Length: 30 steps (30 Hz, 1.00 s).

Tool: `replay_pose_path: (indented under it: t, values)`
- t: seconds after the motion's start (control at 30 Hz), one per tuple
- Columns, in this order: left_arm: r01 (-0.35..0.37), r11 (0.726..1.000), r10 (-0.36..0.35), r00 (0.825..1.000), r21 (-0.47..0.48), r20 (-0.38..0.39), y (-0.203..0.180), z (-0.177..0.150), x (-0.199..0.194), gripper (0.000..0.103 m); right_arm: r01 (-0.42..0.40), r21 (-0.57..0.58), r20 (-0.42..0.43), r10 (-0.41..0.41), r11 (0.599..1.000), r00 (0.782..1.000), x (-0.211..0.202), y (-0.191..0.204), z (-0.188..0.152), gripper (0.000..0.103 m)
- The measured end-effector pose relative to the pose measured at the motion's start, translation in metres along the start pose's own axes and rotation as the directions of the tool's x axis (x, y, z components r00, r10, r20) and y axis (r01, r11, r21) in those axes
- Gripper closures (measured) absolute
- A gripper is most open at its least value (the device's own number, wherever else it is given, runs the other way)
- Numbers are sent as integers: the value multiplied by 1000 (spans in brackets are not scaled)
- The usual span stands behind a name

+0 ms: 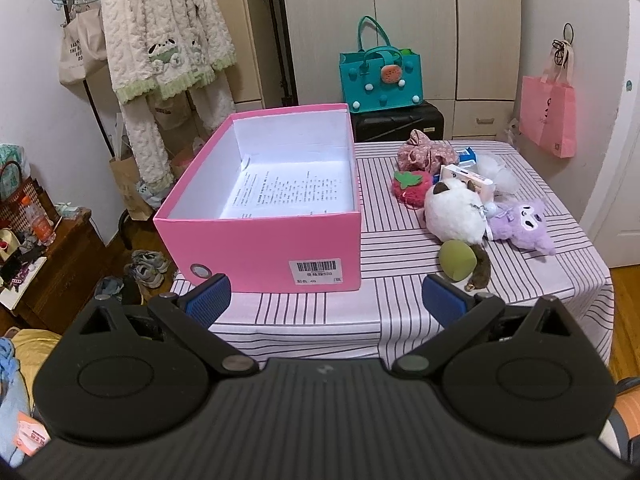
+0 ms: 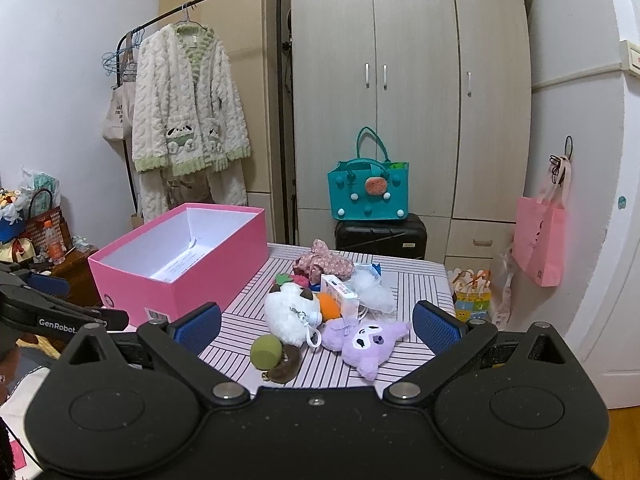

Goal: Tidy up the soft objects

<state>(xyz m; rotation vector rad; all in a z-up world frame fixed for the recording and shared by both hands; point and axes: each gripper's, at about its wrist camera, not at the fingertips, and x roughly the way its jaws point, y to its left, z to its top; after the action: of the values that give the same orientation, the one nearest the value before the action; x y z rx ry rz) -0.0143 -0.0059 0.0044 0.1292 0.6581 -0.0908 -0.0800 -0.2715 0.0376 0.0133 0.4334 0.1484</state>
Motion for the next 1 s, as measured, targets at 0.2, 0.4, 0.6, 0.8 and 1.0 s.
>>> replay_pose_path:
  t: [0.2, 0.4, 0.6, 0.8, 1.0]
  values:
    - [11, 1000, -11, 1000, 4, -3, -1, 1, 2, 0, -2, -4, -5, 2, 1000, 1000, 3, -1, 0, 0]
    - [21, 1000, -21, 1000, 8, -2, -4, 3, 7, 0, -22, -3, -15, 22, 1000, 1000, 11, -7, -1, 0]
    - [14, 999, -14, 1000, 30, 1, -11, 10, 19, 0, -72, -12, -14, 72, 997, 997, 23, -19, -3, 0]
    - [64, 997, -65, 998, 44, 7, -27, 20, 39, 0, -56, -43, 51, 58, 998, 997, 46, -37, -16, 0]
    - [114, 988, -116, 993, 101, 8, -51, 23, 64, 0, -54, -48, 2, 54, 997, 999, 87, -63, -31, 0]
